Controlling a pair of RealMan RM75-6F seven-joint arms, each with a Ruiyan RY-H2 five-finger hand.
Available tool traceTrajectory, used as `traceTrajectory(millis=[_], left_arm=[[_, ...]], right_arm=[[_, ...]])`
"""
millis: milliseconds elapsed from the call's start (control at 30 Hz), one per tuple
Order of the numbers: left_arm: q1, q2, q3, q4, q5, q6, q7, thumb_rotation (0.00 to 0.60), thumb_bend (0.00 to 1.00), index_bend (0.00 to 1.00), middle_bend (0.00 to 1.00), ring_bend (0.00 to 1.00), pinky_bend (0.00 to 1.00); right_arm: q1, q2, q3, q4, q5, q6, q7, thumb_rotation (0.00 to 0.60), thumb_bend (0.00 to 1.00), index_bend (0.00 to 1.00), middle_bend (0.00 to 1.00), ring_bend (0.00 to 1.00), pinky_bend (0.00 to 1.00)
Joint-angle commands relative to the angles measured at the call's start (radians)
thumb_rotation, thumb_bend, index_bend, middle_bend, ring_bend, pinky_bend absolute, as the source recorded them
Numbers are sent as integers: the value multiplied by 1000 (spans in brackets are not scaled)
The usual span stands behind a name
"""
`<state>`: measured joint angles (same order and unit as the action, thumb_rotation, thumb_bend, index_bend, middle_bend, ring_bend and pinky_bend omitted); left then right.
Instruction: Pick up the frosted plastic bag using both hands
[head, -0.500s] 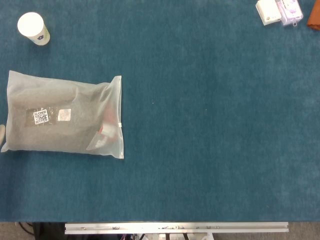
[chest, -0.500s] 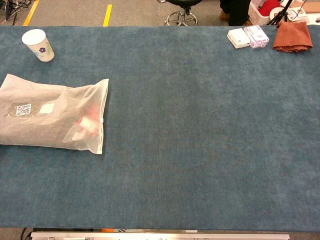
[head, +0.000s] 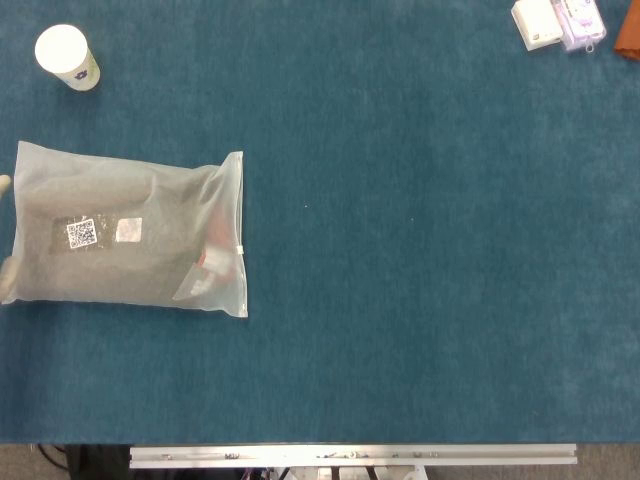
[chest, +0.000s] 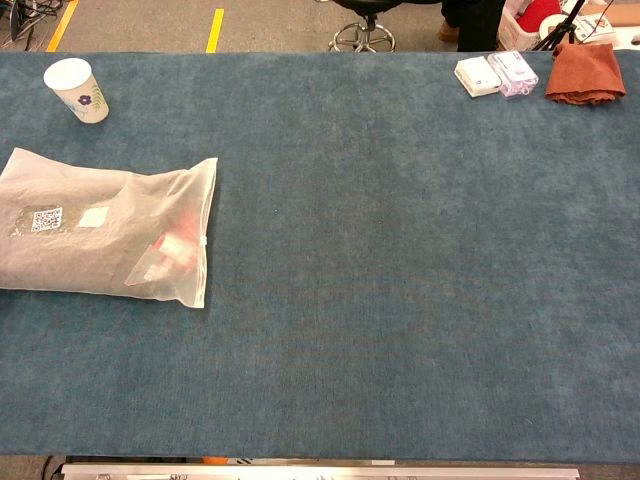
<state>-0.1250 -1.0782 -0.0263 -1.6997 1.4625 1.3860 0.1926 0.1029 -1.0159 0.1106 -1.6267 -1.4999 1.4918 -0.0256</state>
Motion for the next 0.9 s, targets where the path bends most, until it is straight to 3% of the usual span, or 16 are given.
traceTrajectory(millis=[33, 300, 900], left_arm=[[-50, 30, 6, -12, -27, -98, 13, 600, 287, 62, 36, 48, 68], [-140, 18, -4, -11, -143, -284, 61, 600, 161, 0, 0, 0, 68], [-265, -92, 7, 41, -298, -473, 165, 600, 157, 0, 0, 0, 68]], right_arm=[[18, 15, 16, -13, 10, -14, -13, 600, 173, 49, 185, 89, 189], [34, 19, 13, -22, 3, -36, 1, 600, 172, 49, 185, 89, 189], [7, 15, -1, 12, 12, -7, 41, 600, 172, 49, 185, 89, 189]])
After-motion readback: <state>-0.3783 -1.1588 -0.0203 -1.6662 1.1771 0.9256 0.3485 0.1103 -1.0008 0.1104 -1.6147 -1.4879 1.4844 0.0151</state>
